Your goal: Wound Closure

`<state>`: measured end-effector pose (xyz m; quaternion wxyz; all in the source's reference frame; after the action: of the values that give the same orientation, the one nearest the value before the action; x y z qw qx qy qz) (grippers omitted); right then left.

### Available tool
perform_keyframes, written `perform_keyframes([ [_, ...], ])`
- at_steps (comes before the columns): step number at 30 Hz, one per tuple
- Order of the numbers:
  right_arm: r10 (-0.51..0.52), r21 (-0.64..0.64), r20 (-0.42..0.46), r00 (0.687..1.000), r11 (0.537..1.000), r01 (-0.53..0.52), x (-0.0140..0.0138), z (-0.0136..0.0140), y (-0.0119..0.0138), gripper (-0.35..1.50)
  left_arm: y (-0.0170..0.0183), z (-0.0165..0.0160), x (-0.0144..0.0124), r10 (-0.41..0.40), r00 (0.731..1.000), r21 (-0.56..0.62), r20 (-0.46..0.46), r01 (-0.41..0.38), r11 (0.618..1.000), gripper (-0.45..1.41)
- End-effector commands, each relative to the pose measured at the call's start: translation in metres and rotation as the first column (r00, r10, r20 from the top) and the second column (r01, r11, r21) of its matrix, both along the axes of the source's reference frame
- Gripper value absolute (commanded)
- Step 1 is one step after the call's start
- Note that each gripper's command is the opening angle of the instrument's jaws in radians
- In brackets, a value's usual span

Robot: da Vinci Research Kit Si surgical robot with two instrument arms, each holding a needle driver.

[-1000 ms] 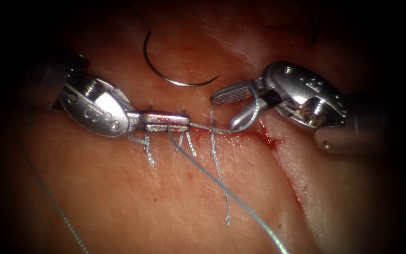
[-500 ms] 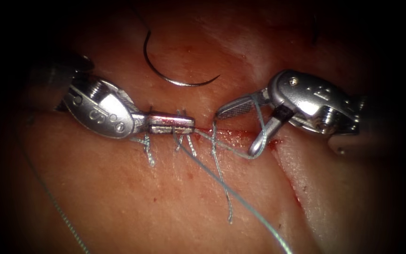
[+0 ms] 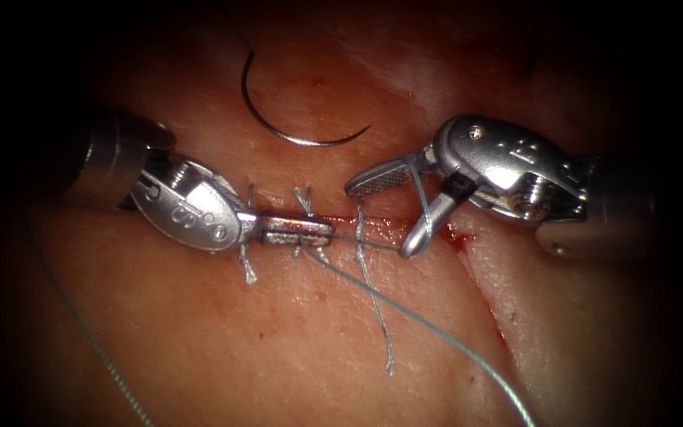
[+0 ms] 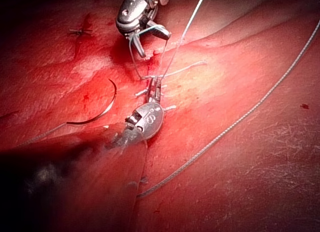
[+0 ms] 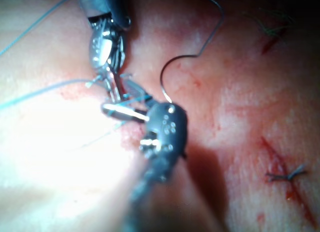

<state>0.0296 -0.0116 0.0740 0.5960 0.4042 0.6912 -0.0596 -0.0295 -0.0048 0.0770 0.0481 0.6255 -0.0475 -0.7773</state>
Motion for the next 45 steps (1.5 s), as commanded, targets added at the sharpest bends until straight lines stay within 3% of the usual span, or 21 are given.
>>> perform_keyframes([
  [1,0.008,0.003,-0.006,1.0,1.0,-0.008,0.0008,0.0004,-0.0002,0.66,-0.0001,0.0007,-0.0008,0.007,1.0,-0.002,0.002,-0.007,1.0,-0.45],
  [7,0.003,0.006,-0.013,1.0,1.0,-0.003,0.0008,-0.0002,-0.0012,0.58,0.0004,0.0008,-0.0015,0.011,1.0,0.0,0.005,-0.011,1.0,-0.45],
  [14,-0.099,-0.039,-0.01,0.995,0.994,0.098,0.0007,-0.0002,-0.0032,0.56,0.0012,0.0006,-0.0017,0.014,1.0,0.006,0.008,-0.014,1.0,-0.45],
  [20,-0.22,-0.106,0.014,0.975,0.97,0.22,0.0014,0.0,-0.0061,0.56,0.0013,0.0006,-0.0019,0.019,1.0,0.008,-0.003,-0.019,1.0,-0.45],
  [30,-0.376,-0.226,0.079,0.923,0.895,0.384,0.003,0.003,-0.0103,0.56,0.0012,-0.0005,-0.002,0.022,1.0,0.016,-0.003,-0.022,1.0,-0.45],
  [33,-0.41,-0.252,0.111,0.905,0.87,0.425,0.0031,0.0036,-0.011,0.56,0.0012,-0.0007,-0.002,0.022,1.0,0.017,-0.002,-0.022,1.0,-0.45],
  [39,-0.415,-0.258,0.125,0.901,0.864,0.433,0.003,0.004,-0.0111,0.56,0.0009,-0.001,-0.0019,0.023,1.0,0.018,-0.001,-0.023,1.0,-0.45],
  [42,-0.419,-0.274,0.15,0.896,0.853,0.445,0.0029,0.0044,-0.0112,0.48,0.0007,-0.0012,-0.0018,0.024,1.0,0.018,-0.001,-0.024,1.0,-0.45],
  [44,-0.428,-0.296,0.187,0.884,0.833,0.466,0.0029,0.005,-0.0113,0.24,0.0006,-0.0014,-0.0017,0.025,1.0,0.019,0.0,-0.025,1.0,-0.45],
  [45,-0.44,-0.301,0.195,0.877,0.824,0.481,0.0029,0.0052,-0.0113,0.04,0.0006,-0.0015,-0.0016,0.025,1.0,0.02,0.001,-0.025,0.999,-0.45],
])
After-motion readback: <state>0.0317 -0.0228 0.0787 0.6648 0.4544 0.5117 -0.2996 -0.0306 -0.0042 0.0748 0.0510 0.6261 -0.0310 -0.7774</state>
